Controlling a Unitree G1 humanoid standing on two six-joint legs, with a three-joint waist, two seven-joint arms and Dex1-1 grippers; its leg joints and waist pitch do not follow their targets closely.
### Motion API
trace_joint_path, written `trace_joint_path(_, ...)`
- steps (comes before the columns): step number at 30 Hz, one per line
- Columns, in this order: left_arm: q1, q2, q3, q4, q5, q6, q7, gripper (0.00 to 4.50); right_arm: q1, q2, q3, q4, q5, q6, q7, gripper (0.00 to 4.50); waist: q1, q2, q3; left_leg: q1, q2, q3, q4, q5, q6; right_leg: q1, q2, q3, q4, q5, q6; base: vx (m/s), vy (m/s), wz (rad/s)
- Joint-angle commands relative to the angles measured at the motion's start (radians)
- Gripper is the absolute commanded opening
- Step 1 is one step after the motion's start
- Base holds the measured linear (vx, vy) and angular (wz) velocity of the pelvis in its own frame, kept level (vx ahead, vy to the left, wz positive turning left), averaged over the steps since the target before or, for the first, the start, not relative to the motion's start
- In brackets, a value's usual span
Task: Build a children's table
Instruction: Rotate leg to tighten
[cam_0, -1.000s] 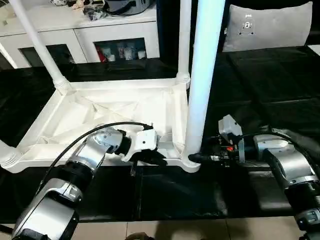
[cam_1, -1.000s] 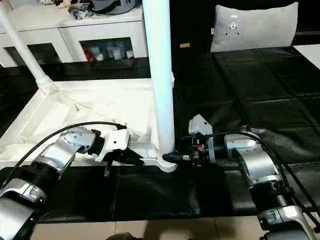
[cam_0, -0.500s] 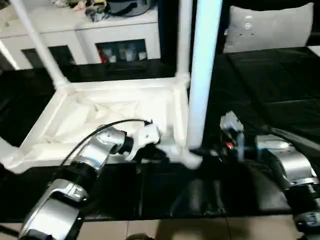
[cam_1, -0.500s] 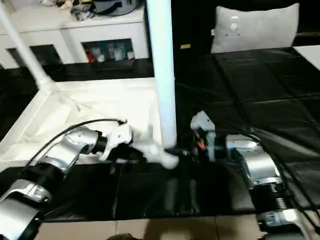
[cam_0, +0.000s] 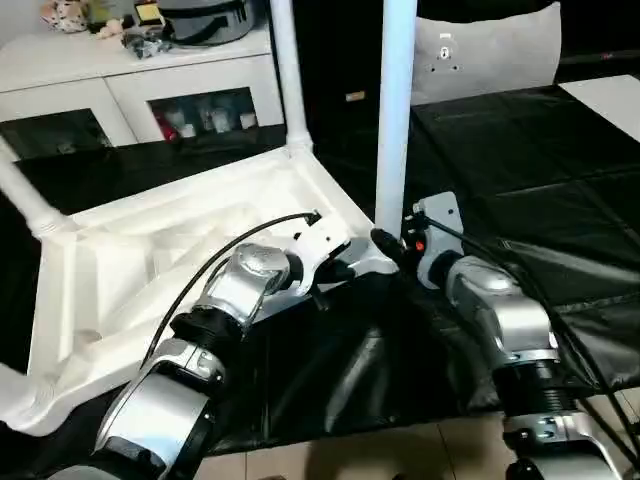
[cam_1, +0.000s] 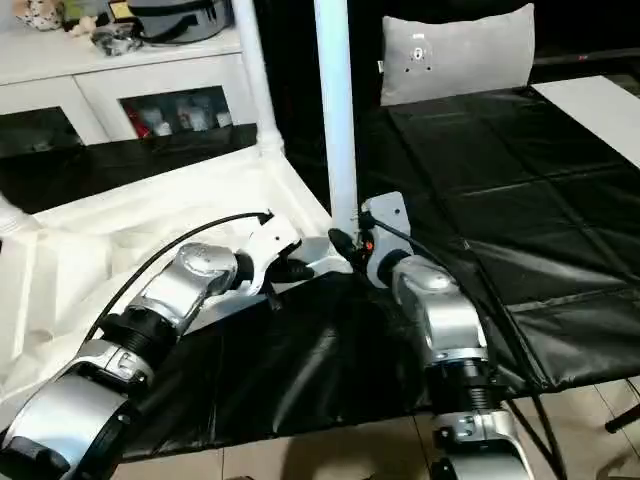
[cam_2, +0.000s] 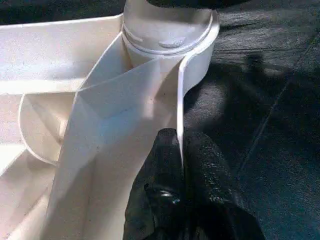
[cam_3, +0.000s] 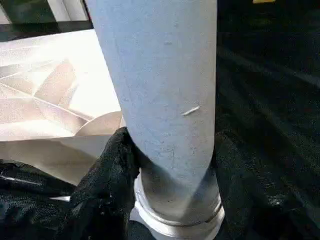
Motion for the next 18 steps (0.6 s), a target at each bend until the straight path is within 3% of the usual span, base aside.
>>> trace_joint_path(1, -0.03, -0.031, -0.008, -0.001, 0.002, -0.014, 0.054, 0.0, -0.001, 0.063, 0.107, 0.006, 0.037, -0.008, 0.083, 2.67, 0.002, -0.013, -0.059, -0.005, 0.115, -0.065, -0.083, -0.182, 0.072, 0.056, -0.112, 0.081, -0.081, -0.269, -0.131, 0.0, 0.0, 0.0)
trace_joint_path(5, -0.02, -0.001, -0.013, 0.004, 0.005, -0.045, 0.017, 0.0, 0.014, 0.013, 0.093, 0.003, 0.03, -0.05, 0.117, 3.12, 0.006, -0.017, -0.061, -0.006, 0.116, -0.062, -0.081, -0.156, 0.089, 0.059, -0.115, 0.083, -0.073, -0.223, -0.155, 0.0, 0.0, 0.0)
trace_joint_path(7, 0.004, 0.046, -0.032, -0.007, 0.015, -0.101, -0.064, 0.0, 0.038, -0.057, 0.067, -0.017, 0.061, -0.083, 0.22, 3.41, 0.009, -0.021, -0.062, -0.008, 0.118, -0.062, -0.08, -0.148, 0.101, 0.059, -0.116, 0.085, -0.07, -0.211, -0.154, 0.0, 0.0, 0.0)
trace_joint_path(12, 0.031, 0.097, -0.044, -0.031, 0.005, -0.154, -0.166, 0.0, 0.055, -0.166, 0.067, -0.037, 0.094, -0.107, 0.395, 3.72, 0.016, -0.024, -0.068, -0.013, 0.124, -0.062, -0.073, -0.081, 0.151, 0.062, -0.117, 0.085, -0.053, -0.108, -0.173, 0.0, 0.0, 0.0)
trace_joint_path(13, 0.035, 0.105, -0.045, -0.035, 0.0, -0.164, -0.186, 0.0, 0.057, -0.189, 0.073, -0.04, 0.096, -0.111, 0.429, 3.72, 0.018, -0.025, -0.068, -0.013, 0.122, -0.06, -0.072, -0.08, 0.16, 0.061, -0.117, 0.084, -0.054, -0.11, -0.177, 0.0, 0.0, 0.0)
trace_joint_path(14, 0.042, 0.119, -0.047, -0.04, -0.009, -0.179, -0.22, 0.0, 0.058, -0.229, 0.083, -0.041, 0.096, -0.112, 0.481, 4.03, 0.022, -0.026, -0.069, -0.014, 0.121, -0.056, -0.068, -0.073, 0.164, 0.061, -0.117, 0.084, -0.053, -0.113, -0.174, 0.0, 0.0, 0.0)
trace_joint_path(18, 0.058, 0.157, -0.059, -0.05, -0.035, -0.269, -0.331, 0.0, 0.04, -0.315, 0.112, -0.024, 0.108, -0.15, 0.637, 4.05, 0.044, -0.033, -0.072, -0.012, 0.124, -0.052, -0.063, -0.053, 0.18, 0.053, -0.113, 0.083, -0.052, -0.142, -0.16, 0.0, 0.0, 0.0)
